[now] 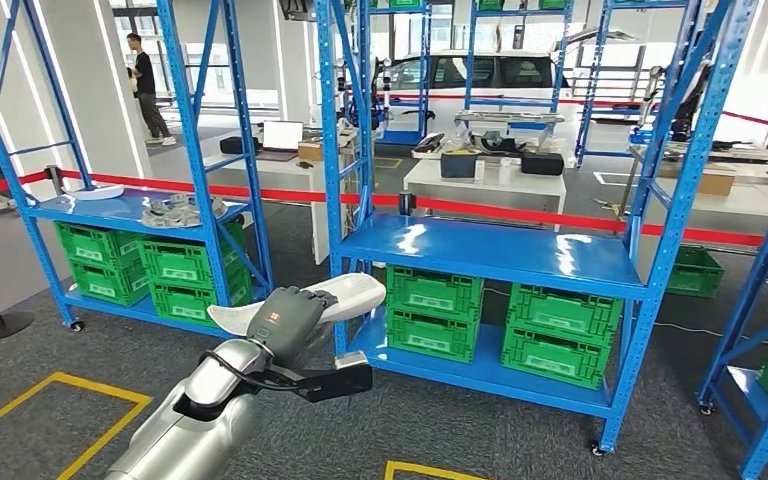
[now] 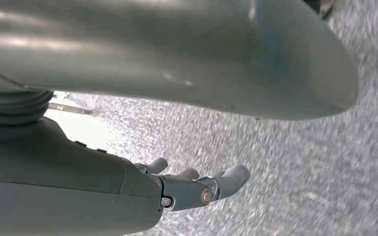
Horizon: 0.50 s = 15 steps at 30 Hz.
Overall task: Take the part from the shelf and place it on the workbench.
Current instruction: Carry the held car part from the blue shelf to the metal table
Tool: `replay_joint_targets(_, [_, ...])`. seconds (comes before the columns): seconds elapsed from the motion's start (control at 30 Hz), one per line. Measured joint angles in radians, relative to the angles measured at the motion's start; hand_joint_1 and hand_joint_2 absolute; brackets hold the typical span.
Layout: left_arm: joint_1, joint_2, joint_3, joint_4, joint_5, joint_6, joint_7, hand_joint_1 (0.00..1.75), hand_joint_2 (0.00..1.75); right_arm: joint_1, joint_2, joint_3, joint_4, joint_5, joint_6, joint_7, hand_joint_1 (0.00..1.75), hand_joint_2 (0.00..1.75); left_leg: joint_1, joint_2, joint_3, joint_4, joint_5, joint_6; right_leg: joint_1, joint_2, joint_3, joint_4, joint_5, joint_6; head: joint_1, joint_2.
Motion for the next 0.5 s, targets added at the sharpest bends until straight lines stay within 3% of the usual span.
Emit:
replay_joint_targets(0.1, [-0.008, -0.002, 0.0, 0.001, -0.002, -0.013, 0.006, 1.75, 1.75, 0.004, 0.0, 0.0, 0.0, 0.0, 0.016, 0.0, 0.0, 0.0, 0.003, -0.035, -0.006, -0.004, 0.01, 0.013, -0.001, 0.079, -0.073, 0.164, -0.088, 0.006, 0.001, 0.0])
replay_joint_targets(0.13, [-0.008, -0.002, 0.0, 0.003, -0.006, -0.015, 0.011, 1.75, 1.75, 0.005, 0.0, 0.0, 0.0, 0.0, 0.021, 0.0, 0.0, 0.0, 0.003, -0.049, -0.009, -0.002, 0.011, 0.014, 0.002, 0.088, -0.101, 0.223, -0.109, 0.005, 0.0, 0.0])
replay_joint_targets(0.17, [-0.007, -0.002, 0.0, 0.004, -0.012, -0.017, 0.016, 1.75, 1.75, 0.006, -0.001, 0.0, 0.0, 0.0, 0.022, 0.0, 0.0, 0.0, 0.002, -0.063, -0.011, 0.0, 0.011, 0.015, 0.004, 0.092, -0.116, 0.251, -0.112, 0.004, 0.0, 0.0])
replay_joint_targets(0.2, [-0.007, -0.002, 0.0, 0.005, -0.018, -0.017, 0.023, 1.75, 1.75, 0.007, -0.001, 0.0, 0.0, 0.0, 0.022, 0.0, 0.0, 0.0, 0.002, -0.078, -0.013, 0.002, 0.012, 0.014, 0.006, 0.095, -0.112, 0.243, -0.096, 0.002, 0.0, 0.0])
replay_joint_targets(0.23, [-0.008, -0.002, 0.0, 0.006, -0.023, -0.018, 0.029, 1.75, 1.75, 0.007, -0.001, 0.0, 0.0, 0.0, 0.022, 0.0, 0.0, 0.0, 0.002, -0.093, -0.014, 0.005, 0.012, 0.014, 0.007, 0.101, -0.088, 0.195, -0.064, -0.001, 0.0, 0.0])
replay_joint_targets(0.3, [-0.01, -0.001, 0.0, 0.006, -0.03, -0.019, 0.037, 1.75, 1.75, 0.006, -0.002, 0.0, 0.0, 0.0, 0.023, 0.0, 0.0, 0.0, 0.002, -0.12, -0.018, 0.012, 0.012, 0.01, 0.005, 0.139, -0.022, 0.058, -0.009, -0.008, 0.0, 0.0])
replay_joint_targets(0.37, [-0.011, -0.001, 0.0, 0.006, -0.033, -0.02, 0.041, 1.75, 1.75, 0.005, -0.002, 0.0, 0.0, 0.0, 0.023, 0.0, 0.0, 0.0, 0.003, -0.145, -0.026, 0.015, 0.014, 0.0, 0.004, 0.167, 0.011, -0.014, 0.005, -0.014, 0.0, 0.0])
replay_joint_targets(0.43, [-0.012, 0.002, 0.0, 0.006, -0.033, -0.02, 0.043, 1.75, 1.75, 0.003, -0.002, 0.0, 0.0, 0.0, 0.023, 0.0, 0.0, 0.0, 0.005, -0.168, -0.033, 0.012, 0.021, -0.013, 0.005, 0.152, 0.014, -0.021, 0.006, -0.021, 0.0, 0.0])
replay_joint_targets(0.47, [-0.012, 0.005, 0.0, 0.006, -0.033, -0.02, 0.043, 1.75, 1.75, 0.002, -0.002, 0.0, 0.0, 0.0, 0.023, 0.0, 0.0, 0.0, 0.005, -0.163, -0.037, 0.014, 0.019, -0.018, 0.004, 0.139, 0.016, -0.025, 0.009, -0.026, 0.0, 0.0])
replay_joint_targets(0.5, [-0.013, 0.008, 0.0, 0.006, -0.033, -0.021, 0.043, 1.75, 1.75, 0.001, -0.002, 0.0, 0.0, 0.0, 0.023, 0.0, 0.0, 0.0, 0.003, -0.142, -0.044, 0.026, 0.011, -0.023, 0.002, 0.128, 0.02, -0.031, 0.011, -0.032, -0.001, 0.0])
